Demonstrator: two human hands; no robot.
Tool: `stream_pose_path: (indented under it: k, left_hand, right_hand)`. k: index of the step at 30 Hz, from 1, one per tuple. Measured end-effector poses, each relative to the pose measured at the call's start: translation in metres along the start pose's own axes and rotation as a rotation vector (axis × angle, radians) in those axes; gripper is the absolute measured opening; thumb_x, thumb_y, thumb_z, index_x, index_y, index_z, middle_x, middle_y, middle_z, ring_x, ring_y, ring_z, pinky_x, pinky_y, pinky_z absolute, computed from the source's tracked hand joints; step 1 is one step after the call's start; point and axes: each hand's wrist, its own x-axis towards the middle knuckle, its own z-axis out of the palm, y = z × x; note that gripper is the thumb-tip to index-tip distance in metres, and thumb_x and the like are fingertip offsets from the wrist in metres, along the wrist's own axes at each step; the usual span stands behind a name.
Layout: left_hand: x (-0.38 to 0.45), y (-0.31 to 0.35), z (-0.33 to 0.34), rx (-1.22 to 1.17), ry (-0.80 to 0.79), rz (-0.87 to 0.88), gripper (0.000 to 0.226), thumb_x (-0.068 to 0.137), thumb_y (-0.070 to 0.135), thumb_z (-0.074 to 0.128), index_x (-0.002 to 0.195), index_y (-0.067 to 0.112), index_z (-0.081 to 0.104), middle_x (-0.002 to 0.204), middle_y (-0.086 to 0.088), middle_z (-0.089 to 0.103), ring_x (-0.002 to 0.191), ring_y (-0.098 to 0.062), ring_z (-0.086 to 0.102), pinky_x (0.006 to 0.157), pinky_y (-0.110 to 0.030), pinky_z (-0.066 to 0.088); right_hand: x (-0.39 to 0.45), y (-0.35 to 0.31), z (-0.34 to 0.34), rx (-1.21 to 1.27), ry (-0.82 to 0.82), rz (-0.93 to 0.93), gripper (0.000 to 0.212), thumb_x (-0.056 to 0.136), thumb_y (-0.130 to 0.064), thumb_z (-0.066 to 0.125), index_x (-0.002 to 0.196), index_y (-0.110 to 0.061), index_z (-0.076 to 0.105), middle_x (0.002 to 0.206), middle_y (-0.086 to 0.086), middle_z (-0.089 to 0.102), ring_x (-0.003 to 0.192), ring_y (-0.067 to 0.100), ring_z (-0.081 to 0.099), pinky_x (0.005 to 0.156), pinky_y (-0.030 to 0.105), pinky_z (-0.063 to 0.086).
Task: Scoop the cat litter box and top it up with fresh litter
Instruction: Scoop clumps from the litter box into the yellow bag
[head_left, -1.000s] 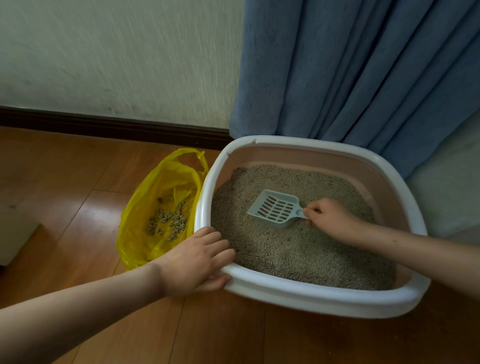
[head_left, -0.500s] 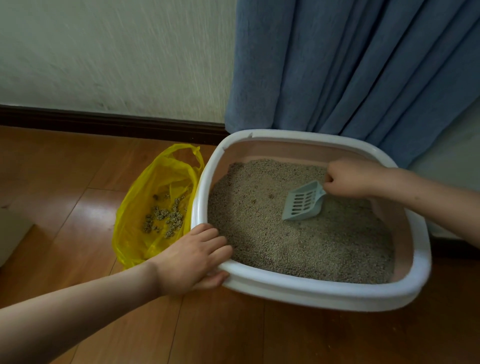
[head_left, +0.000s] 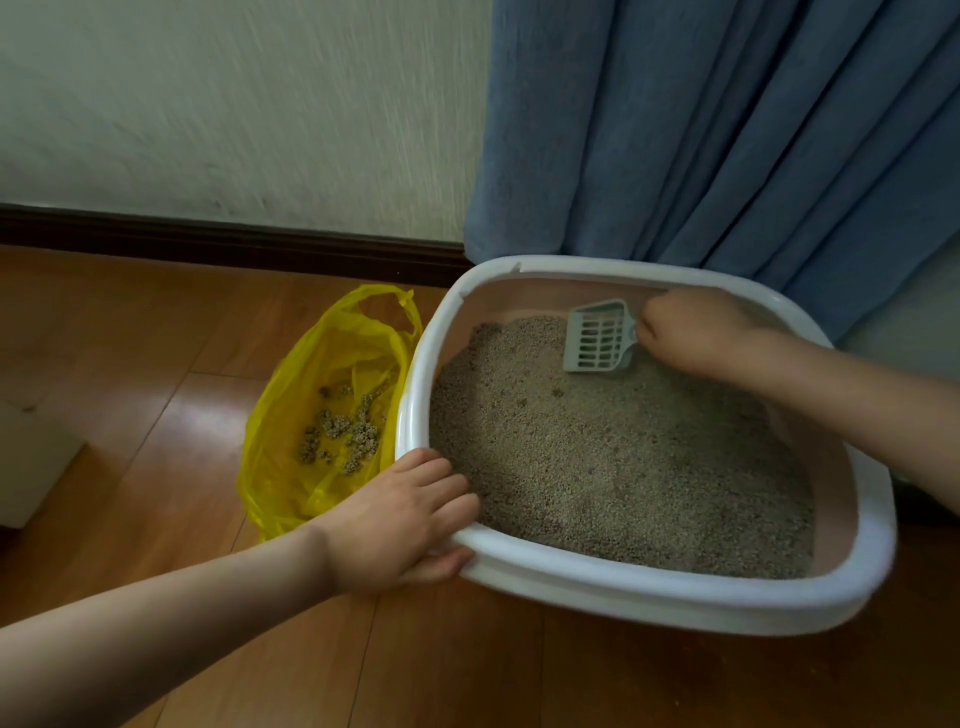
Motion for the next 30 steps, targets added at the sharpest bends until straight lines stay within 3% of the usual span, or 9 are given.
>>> stream_pose_path:
  k: [6,12,17,21,27,30]
  left_hand:
    - [0.000,-0.001,0.002,-0.004,-0.009,-0.006,0.028,0.094,0.043,0.048,0.090,0.017,0.056,0.085,-0.001,0.054,0.081,-0.022,0.049,0.091,-0.033,0.035]
    - [0.000,-0.001,0.004,-0.010,0.015,-0.006,0.028,0.093,0.042,0.050,0.090,0.015,0.056,0.084,-0.002,0.053,0.080,-0.024,0.049,0.090,-0.035,0.037]
    - [0.000,-0.001,0.004,-0.008,0.016,-0.006,0.027,0.093,0.042,0.050,0.090,0.016,0.055,0.084,-0.002,0.053,0.080,-0.024,0.049,0.090,-0.035,0.037]
    - [0.000,-0.001,0.004,-0.009,0.015,-0.001,0.027,0.093,0.042,0.050,0.090,0.016,0.053,0.084,-0.002,0.053,0.080,-0.023,0.048,0.089,-0.034,0.036]
    - [-0.001,-0.001,0.004,-0.005,0.002,-0.008,0.027,0.093,0.043,0.052,0.092,0.016,0.055,0.085,-0.001,0.053,0.081,-0.022,0.047,0.090,-0.034,0.036]
    - [-0.001,0.000,0.002,0.000,-0.005,-0.013,0.028,0.093,0.045,0.051,0.093,0.017,0.056,0.087,0.000,0.054,0.083,-0.020,0.048,0.091,-0.033,0.035]
  right_hand:
    - [-0.001,-0.013,0.007,-0.014,-0.054,-0.086,0.036,0.098,-0.030,0.042,0.065,-0.020,0.053,0.061,-0.006,0.051,0.053,0.009,0.049,0.045,0.023,0.033]
    - [0.000,-0.024,-0.014,-0.062,0.020,-0.163,0.037,0.097,-0.029,0.042,0.063,-0.019,0.054,0.058,-0.005,0.050,0.048,0.010,0.045,0.044,0.022,0.032]
    - [0.011,0.002,-0.013,0.106,-0.218,-0.045,0.036,0.090,-0.026,0.054,0.056,-0.017,0.057,0.052,-0.004,0.049,0.049,0.014,0.046,0.048,0.027,0.037]
    - [0.017,-0.004,0.004,0.245,-0.352,-0.066,0.036,0.092,-0.023,0.055,0.057,-0.017,0.053,0.051,-0.004,0.040,0.047,0.012,0.035,0.048,0.026,0.028]
    - [0.013,-0.043,0.029,0.494,-0.359,-0.151,0.024,0.097,-0.029,0.051,0.081,-0.020,0.066,0.066,-0.003,0.059,0.049,0.009,0.044,0.046,0.021,0.036]
    - [0.001,-0.072,0.058,0.638,-0.380,-0.128,0.022,0.100,-0.029,0.044,0.102,-0.021,0.064,0.080,0.000,0.062,0.055,0.012,0.046,0.049,0.025,0.042]
